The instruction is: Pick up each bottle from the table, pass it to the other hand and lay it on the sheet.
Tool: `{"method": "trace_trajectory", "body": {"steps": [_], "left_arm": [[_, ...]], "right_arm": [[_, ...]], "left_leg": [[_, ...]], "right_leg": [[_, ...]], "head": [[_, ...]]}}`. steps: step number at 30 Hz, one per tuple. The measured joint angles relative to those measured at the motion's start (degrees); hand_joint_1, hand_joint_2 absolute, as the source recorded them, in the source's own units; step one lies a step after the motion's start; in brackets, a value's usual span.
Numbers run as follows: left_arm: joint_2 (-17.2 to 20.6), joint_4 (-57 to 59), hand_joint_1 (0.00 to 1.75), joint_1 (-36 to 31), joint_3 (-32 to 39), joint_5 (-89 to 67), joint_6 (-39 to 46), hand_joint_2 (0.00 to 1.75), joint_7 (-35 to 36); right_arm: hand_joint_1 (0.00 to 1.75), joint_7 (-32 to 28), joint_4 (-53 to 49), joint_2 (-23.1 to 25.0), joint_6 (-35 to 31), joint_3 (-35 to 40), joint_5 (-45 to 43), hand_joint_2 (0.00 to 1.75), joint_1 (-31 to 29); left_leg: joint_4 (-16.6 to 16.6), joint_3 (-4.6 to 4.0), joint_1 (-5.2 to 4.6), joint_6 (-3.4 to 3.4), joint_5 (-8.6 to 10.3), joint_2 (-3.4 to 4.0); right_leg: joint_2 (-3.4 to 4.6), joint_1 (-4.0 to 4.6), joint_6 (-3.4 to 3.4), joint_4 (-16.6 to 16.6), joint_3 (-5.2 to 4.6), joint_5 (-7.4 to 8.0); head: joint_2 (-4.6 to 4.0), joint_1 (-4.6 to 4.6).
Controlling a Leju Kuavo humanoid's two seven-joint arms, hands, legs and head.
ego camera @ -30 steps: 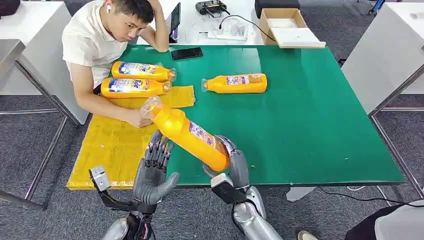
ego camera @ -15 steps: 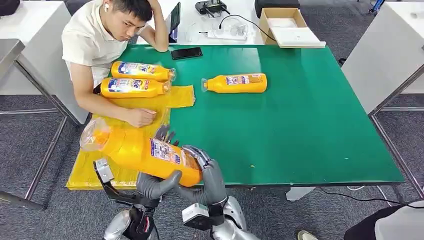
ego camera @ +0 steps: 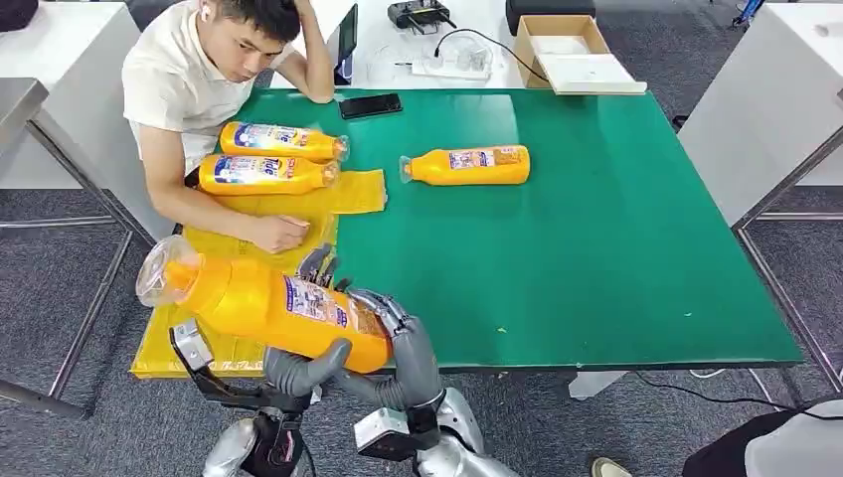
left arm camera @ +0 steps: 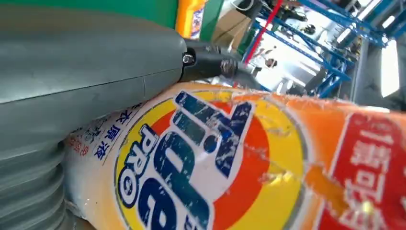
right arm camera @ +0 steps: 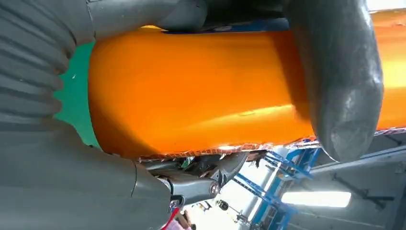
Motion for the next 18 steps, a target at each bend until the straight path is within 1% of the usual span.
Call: {"method": "trace_trajectory", "body": {"steps": [8,9,10,11,14,18], "left_arm": [[0.0,-0.9,1.75,0.9,0.5,0.6,-0.6,1.75,-0.2],[0.0,-0.9,1.75,1.0,0.6,1.0,-0.8,1.75,-0.2],[0.0,-0.9,1.75,1.1,0.7,1.5,-1.4,1.75,-0.2],[0.0,-0.9,1.75,1.2,0.8,2.1,-1.9,1.75,-0.1],[0.0,-0.9,1.75,1.6,1.7,3.3,-4.2,1.75,0.4],[0.0,-0.9,1.75,1.5,2.2,4.3,-4.8,1.75,0.4]], "right_arm": [[1.75,0.0,0.9,0.3,0.2,0.5,0.0,1.75,-0.2],[1.01,0.0,1.0,0.3,0.2,0.6,0.1,1.75,-0.2],[0.87,0.0,1.1,0.3,0.3,0.6,0.3,1.75,-0.1],[0.30,0.0,1.3,0.3,0.3,0.5,0.6,1.75,-0.1],[0.30,0.0,2.6,-0.2,0.7,0.5,1.4,1.75,0.0],[0.30,0.0,4.1,-1.2,1.6,0.6,1.2,1.75,0.2]], "left_leg": [[0.0,-0.01,-0.01,0.00,0.00,0.00],[0.0,-0.01,-0.01,0.00,0.00,0.00],[0.0,-0.01,-0.01,0.00,0.00,0.00],[0.0,0.00,-0.01,0.00,0.00,0.01],[0.0,0.00,-0.01,0.00,0.00,0.00],[0.0,-0.01,-0.01,0.00,0.00,0.00]], "right_leg": [[0.00,-0.01,0.00,0.0,0.00,0.00],[0.00,-0.01,0.00,0.0,-0.01,0.00],[0.00,-0.01,0.00,0.0,-0.01,0.00],[0.00,-0.01,0.00,0.0,-0.01,0.00],[0.00,-0.01,0.00,0.0,-0.03,0.00],[0.00,-0.01,0.00,0.0,-0.02,0.00]], "head": [[0.00,0.02],[0.00,0.00],[-0.02,0.02],[-0.02,0.00],[0.00,0.00],[0.00,0.02]]}}
